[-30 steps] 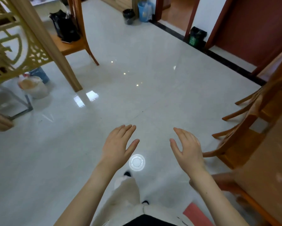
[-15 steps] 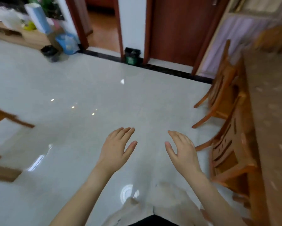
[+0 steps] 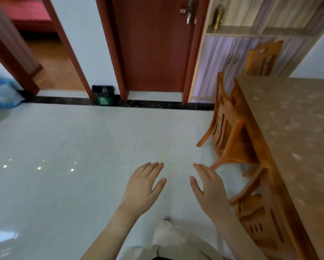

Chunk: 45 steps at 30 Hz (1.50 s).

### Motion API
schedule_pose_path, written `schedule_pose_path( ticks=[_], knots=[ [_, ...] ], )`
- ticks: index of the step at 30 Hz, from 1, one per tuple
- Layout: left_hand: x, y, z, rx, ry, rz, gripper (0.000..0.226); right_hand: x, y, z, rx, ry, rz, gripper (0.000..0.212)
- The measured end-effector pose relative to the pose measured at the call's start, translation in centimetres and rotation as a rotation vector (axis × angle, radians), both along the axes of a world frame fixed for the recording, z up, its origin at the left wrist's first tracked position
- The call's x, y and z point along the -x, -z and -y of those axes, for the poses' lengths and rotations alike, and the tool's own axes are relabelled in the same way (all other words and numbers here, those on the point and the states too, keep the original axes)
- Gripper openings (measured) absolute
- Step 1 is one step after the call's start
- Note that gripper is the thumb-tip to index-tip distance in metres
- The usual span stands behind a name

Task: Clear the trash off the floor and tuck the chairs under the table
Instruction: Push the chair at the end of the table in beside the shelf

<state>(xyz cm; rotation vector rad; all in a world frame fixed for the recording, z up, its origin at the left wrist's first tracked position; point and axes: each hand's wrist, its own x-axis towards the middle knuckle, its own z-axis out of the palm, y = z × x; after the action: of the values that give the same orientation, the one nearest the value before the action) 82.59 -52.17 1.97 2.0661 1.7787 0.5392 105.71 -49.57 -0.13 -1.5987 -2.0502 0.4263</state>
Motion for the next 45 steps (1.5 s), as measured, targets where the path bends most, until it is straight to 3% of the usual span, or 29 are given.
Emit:
schedule_pose_path(
  ticks=[6, 13, 23, 29, 35, 45],
  knots=[
    [2.6, -2.4, -15.4, -0.072, 0.029, 0.002, 0.059, 2.0, -2.0, -13.9, -0.007, 0.041, 0.026, 0.052],
    [6.6, 0.6, -32.7, -0.034, 0.083, 0.025, 0.061, 6.4, 0.1, -30.0, -0.002, 0.108, 0.082, 0.053],
    [9.5, -2.9, -62.3, -0.083, 0.417, -0.078, 0.060, 10.1, -2.4, -52.5, -0.003, 0.431, 0.043, 0.049],
    [5.3, -2.7, -76.5, -0.105, 0.548, 0.013, 0.055, 7.6, -2.7, -62.6, 0.036, 0.593, 0.027, 0.050],
    [-1.2, 0.0, -89.0, -0.064, 0.664, -0.022, 0.056, 2.3, -1.1, -74.4, 0.077, 0.675, 0.038, 0.050],
    [-13.7, -3.8, -108.7, -0.147, 0.896, 0.044, 0.052, -7.7, -4.5, -90.7, 0.035, 0.835, 0.009, 0.050]
  ],
)
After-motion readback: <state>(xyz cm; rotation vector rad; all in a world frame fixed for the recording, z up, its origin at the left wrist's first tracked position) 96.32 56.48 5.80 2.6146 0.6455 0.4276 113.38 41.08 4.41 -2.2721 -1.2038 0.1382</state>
